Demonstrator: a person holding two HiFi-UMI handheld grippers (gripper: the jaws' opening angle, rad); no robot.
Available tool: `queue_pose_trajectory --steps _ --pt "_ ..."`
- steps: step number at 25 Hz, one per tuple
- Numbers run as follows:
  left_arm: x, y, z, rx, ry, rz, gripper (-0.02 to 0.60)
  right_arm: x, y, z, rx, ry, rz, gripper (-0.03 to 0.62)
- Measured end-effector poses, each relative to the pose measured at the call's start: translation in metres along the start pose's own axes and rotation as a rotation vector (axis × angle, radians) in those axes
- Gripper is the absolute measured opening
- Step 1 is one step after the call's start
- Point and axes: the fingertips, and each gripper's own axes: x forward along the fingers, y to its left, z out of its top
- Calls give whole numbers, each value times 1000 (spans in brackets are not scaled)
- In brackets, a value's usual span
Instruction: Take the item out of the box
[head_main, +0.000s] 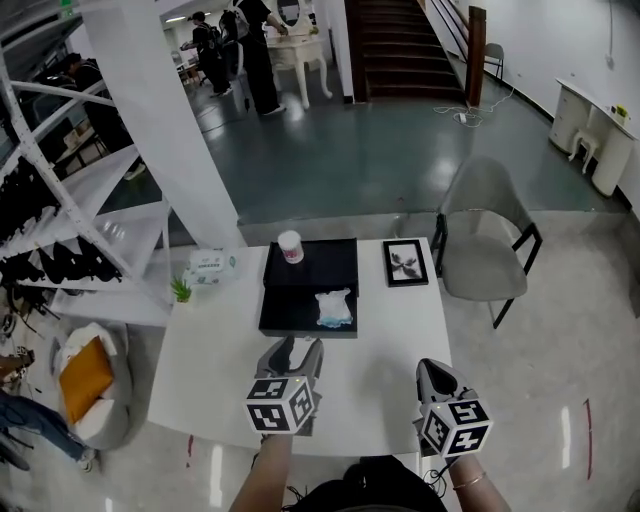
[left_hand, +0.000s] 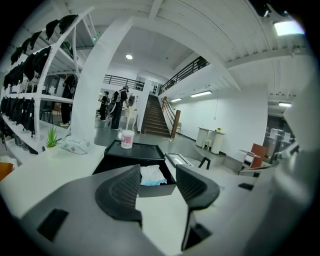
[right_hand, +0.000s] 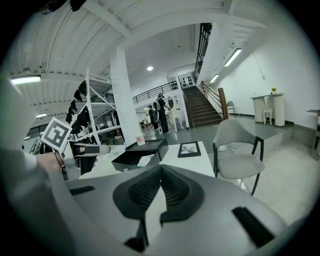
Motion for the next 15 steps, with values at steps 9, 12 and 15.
queue_pose_trajectory --steps 9,12,15 --pt "43 11 22 20 16 32 202 41 -17 17 -12 15 48 0" --pt "57 15 24 33 31 36 202 51 -19 18 -3 21 61 0" --pt "72 20 23 33 56 42 202 59 -21 18 12 29 77 0"
